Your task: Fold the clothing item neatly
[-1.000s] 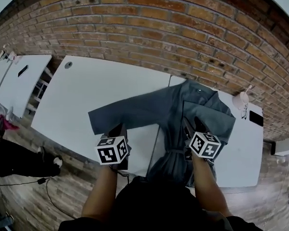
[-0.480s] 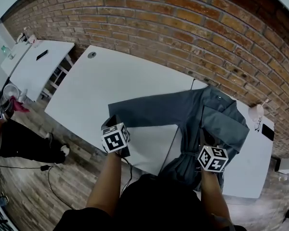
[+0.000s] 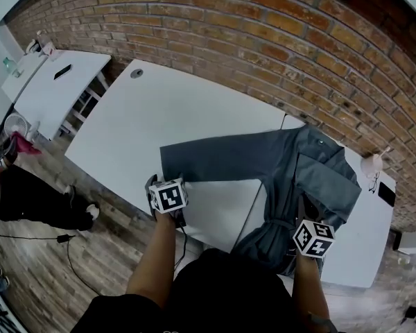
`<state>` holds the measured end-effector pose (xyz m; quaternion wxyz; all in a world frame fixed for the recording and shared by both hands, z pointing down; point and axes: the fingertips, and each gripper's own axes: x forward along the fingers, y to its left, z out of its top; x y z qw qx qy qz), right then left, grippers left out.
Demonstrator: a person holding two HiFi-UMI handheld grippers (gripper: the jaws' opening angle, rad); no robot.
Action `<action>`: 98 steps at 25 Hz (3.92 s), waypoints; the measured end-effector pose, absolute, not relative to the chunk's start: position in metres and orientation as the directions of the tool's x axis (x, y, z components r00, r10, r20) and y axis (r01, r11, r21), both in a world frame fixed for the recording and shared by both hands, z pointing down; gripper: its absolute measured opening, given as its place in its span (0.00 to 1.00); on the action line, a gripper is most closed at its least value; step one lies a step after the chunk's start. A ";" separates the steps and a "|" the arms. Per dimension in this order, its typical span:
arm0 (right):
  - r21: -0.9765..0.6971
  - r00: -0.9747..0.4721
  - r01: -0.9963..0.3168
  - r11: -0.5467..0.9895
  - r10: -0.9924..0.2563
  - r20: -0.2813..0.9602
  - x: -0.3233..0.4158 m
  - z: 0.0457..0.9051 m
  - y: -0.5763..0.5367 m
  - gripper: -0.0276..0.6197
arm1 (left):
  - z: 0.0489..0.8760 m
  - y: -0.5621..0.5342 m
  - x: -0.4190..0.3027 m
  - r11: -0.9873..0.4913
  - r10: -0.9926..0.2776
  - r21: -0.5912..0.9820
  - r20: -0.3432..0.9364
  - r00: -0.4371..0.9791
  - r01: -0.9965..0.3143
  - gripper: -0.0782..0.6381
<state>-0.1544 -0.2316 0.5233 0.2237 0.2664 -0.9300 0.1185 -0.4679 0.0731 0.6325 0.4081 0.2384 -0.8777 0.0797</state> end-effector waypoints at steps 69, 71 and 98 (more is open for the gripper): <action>-0.160 -0.599 -0.767 0.621 -0.606 0.523 0.145 0.521 -0.299 0.05 | 0.637 -0.341 -0.048 -0.031 -0.616 -0.029 0.788 -0.003 -0.999 0.16; -0.165 -0.606 -0.763 0.625 -0.602 0.521 0.146 0.522 -0.304 0.05 | 0.641 -0.342 -0.046 -0.047 -0.623 -0.061 0.782 -0.019 -0.997 0.16; -0.181 -0.850 -0.436 0.881 -0.338 0.404 0.043 0.500 -0.380 0.05 | 0.517 -0.301 -0.102 0.238 -0.804 0.105 0.580 -0.135 -0.966 0.11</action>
